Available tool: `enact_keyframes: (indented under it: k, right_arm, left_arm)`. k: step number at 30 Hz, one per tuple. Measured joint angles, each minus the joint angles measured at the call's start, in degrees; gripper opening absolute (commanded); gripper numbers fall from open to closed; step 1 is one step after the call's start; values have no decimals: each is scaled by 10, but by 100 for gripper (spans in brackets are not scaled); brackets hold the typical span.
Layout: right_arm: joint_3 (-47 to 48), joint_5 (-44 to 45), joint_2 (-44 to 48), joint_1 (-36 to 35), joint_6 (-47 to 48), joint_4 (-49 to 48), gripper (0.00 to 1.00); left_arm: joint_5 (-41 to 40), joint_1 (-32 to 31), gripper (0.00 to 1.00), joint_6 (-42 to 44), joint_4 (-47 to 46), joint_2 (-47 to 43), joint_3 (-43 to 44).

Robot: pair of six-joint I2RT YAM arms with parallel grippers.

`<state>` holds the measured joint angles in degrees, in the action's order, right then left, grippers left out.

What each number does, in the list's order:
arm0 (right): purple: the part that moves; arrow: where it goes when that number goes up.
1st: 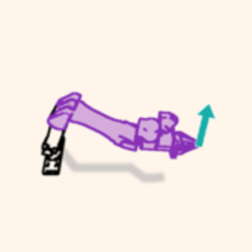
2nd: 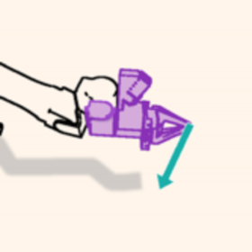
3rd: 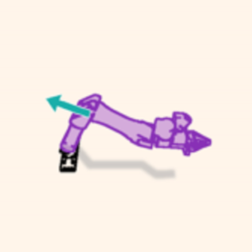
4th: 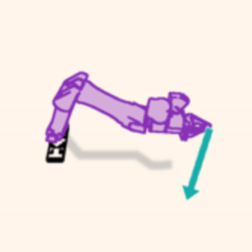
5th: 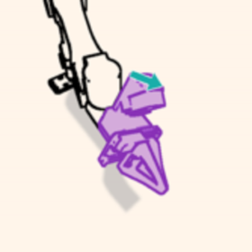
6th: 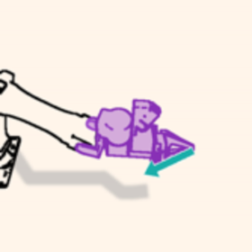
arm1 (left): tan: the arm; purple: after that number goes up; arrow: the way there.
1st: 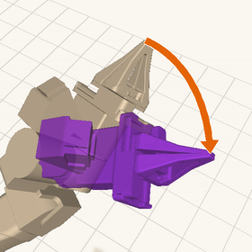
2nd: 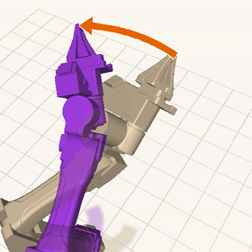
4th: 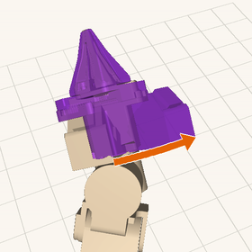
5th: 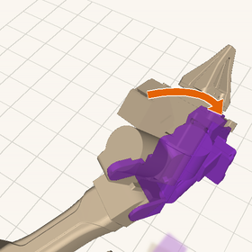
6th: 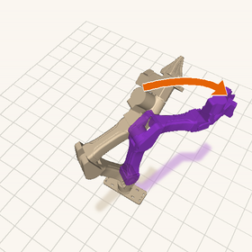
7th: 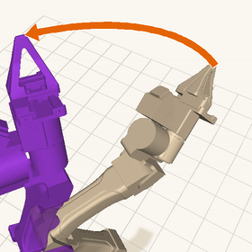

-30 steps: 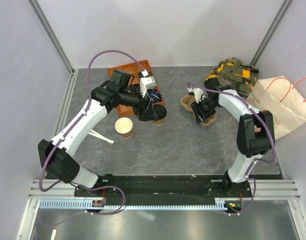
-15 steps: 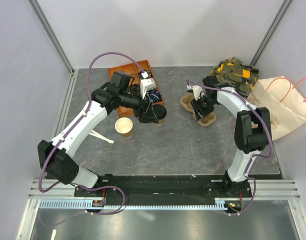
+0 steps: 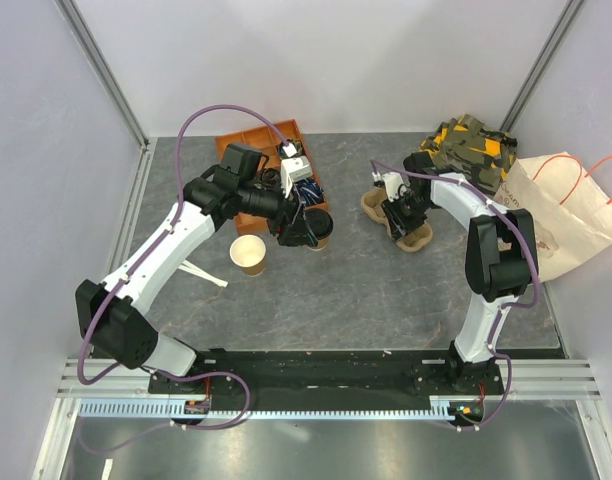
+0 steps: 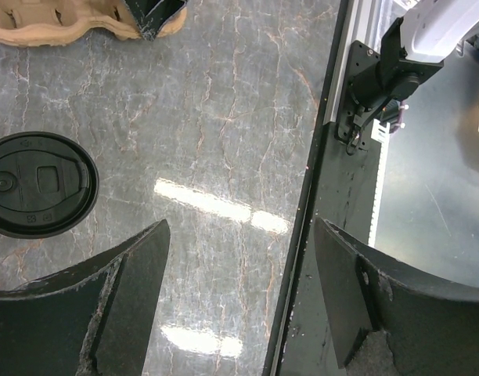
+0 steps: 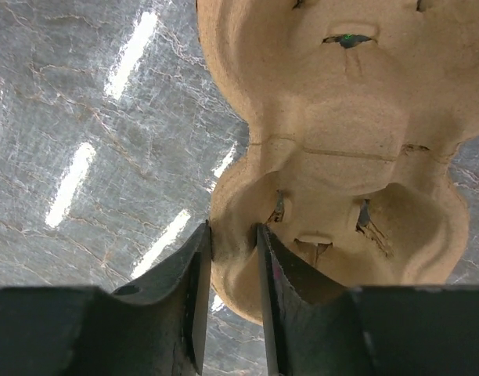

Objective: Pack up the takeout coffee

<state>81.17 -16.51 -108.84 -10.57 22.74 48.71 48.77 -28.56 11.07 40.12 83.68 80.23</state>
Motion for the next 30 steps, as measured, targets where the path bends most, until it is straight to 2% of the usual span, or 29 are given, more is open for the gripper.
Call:
enact_keyframes:
  k: [3, 7, 20, 30]
  right_arm:
    - [5, -2, 0, 0, 0, 2, 46]
    - [11, -4, 0, 0, 0, 7, 47]
    - [26, -12, 0, 0, 0, 18, 32]
    - [27, -14, -5, 0, 0, 18, 35]
  left_arm:
    - [4, 0, 82, 0, -1, -1, -2]
    - [9, 0, 82, 0, 0, -3, -12]
    - [10, 0, 83, 0, 0, -3, -19]
    - [11, 0, 84, 0, -1, -3, -19]
